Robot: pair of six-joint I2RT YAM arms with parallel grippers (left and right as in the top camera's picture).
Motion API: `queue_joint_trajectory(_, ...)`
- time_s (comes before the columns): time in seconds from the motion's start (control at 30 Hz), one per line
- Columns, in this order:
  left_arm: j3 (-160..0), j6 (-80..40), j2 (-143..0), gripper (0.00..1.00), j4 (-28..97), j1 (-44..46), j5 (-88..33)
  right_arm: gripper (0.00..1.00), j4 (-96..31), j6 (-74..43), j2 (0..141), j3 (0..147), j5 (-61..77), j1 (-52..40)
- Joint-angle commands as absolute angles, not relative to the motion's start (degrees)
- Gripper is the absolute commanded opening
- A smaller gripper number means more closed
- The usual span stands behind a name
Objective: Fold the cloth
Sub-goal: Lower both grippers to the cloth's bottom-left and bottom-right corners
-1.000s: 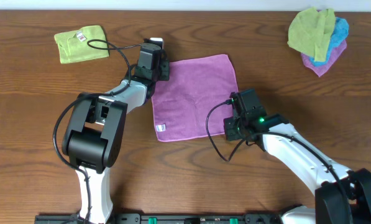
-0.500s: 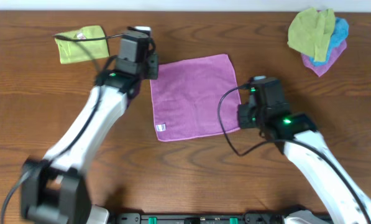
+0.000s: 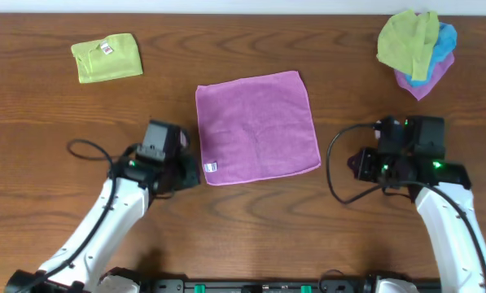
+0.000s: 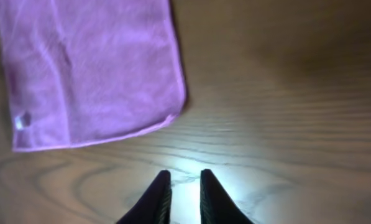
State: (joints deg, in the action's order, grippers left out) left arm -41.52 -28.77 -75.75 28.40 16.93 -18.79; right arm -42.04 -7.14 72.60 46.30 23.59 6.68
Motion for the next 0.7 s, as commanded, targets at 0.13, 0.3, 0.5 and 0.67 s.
queue_joint_trajectory(0.13, -36.2, -38.8, -75.0, 0.31, 25.4, 16.7, -26.1, 0.27, -39.8, -7.2, 82.7, 44.8, 34.0, 7.0)
queue_joint_trajectory(0.3, -35.6, -38.7, -75.6, 0.60, 25.2, 16.7, -25.5, 0.30, -37.6, -7.2, 87.3, 44.8, 35.4, 7.0)
queue_joint_trajectory(0.5, -35.6, -38.6, -82.9, 0.71, 16.0, 16.4, -28.6, 0.34, -34.4, -8.3, 88.4, 44.8, 35.4, 6.9)
queue_joint_trajectory(0.67, -35.6, -38.8, -89.7, 0.69, 9.8, 16.4, -31.0, 0.34, -32.9, -9.4, 88.5, 44.8, 34.5, 6.6)
